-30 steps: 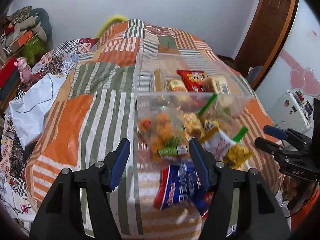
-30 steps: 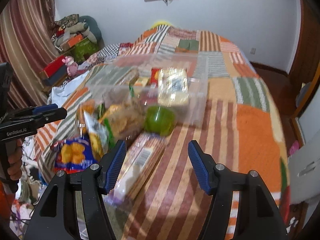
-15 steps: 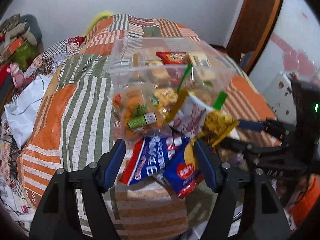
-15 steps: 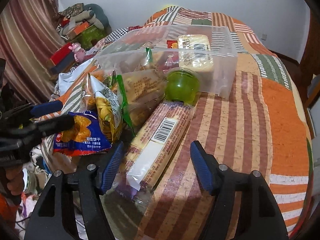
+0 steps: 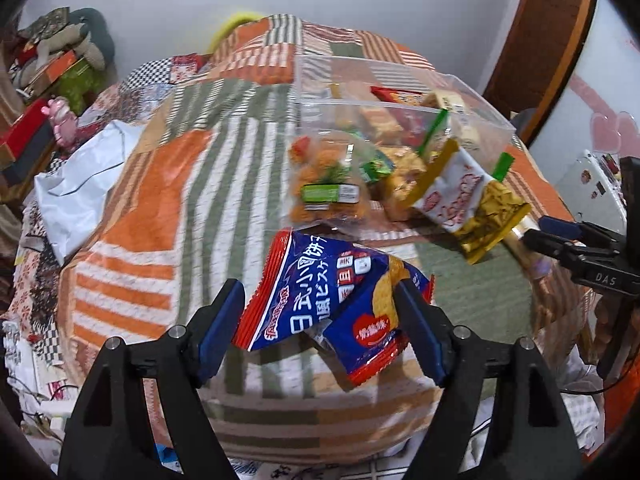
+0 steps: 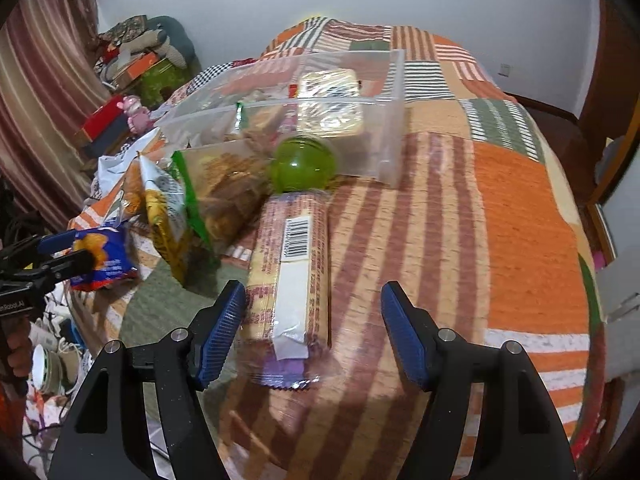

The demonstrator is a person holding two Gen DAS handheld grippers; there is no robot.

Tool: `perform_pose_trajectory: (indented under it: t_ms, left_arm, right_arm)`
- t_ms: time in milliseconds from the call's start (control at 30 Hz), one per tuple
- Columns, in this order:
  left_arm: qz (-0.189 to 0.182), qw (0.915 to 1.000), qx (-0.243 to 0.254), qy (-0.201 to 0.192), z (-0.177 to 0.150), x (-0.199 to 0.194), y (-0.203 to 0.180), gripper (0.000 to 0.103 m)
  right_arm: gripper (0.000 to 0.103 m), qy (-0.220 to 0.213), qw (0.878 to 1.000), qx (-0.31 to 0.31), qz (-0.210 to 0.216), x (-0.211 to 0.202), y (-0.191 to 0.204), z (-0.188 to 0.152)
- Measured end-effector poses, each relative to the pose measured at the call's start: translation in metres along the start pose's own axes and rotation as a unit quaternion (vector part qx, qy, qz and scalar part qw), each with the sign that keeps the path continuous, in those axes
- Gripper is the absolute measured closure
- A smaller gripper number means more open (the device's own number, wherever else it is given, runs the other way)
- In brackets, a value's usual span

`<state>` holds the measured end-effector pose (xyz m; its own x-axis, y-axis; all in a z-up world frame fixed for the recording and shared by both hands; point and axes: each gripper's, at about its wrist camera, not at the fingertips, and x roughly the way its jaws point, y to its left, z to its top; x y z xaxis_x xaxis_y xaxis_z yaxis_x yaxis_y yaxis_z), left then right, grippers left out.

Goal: Organize snacks
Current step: 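Grasp the purple-ended biscuit roll with the right gripper while the left grasps the blue biscuit bag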

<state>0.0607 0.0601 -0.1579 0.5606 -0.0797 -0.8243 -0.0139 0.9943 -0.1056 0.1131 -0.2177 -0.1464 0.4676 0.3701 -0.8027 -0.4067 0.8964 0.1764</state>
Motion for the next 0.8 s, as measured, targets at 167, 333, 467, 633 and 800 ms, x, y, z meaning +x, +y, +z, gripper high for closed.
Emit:
perform_pose_trajectory:
  t_ms: [167,333,467,633,800]
  left_arm:
    - [-0.014,0.9998,-0.016,-0.002,0.000,0.000,0.002,0.022]
    - [-0.008,0.9999,-0.008,0.013,0.006,0.018,-0.004,0.018]
    - [-0.026,0.9991,-0.017,0.028,0.008,0.029,-0.002,0.018]
    - [-0.045,0.9978,-0.032,0.035,0.005,0.038,0.002,0.018]
    - [-0.052,0.9979,-0.028,0.027,0.004,0.041,-0.003,0.019]
  right_arm:
    - [0.035,-0.004,1.000,-0.011,-0.004,-0.004,0.005,0.002]
    - [0.035,0.000,1.000,-0.019,0.007,0.002,0.010,0.006]
    - [0.035,0.006,1.000,-0.024,0.010,0.010,0.013,0.010]
    - [0.035,0.018,1.000,-0.014,0.021,0.021,0.011,0.012]
    - [0.049,0.014,1.000,-0.022,0.013,0.022,0.016,0.011]
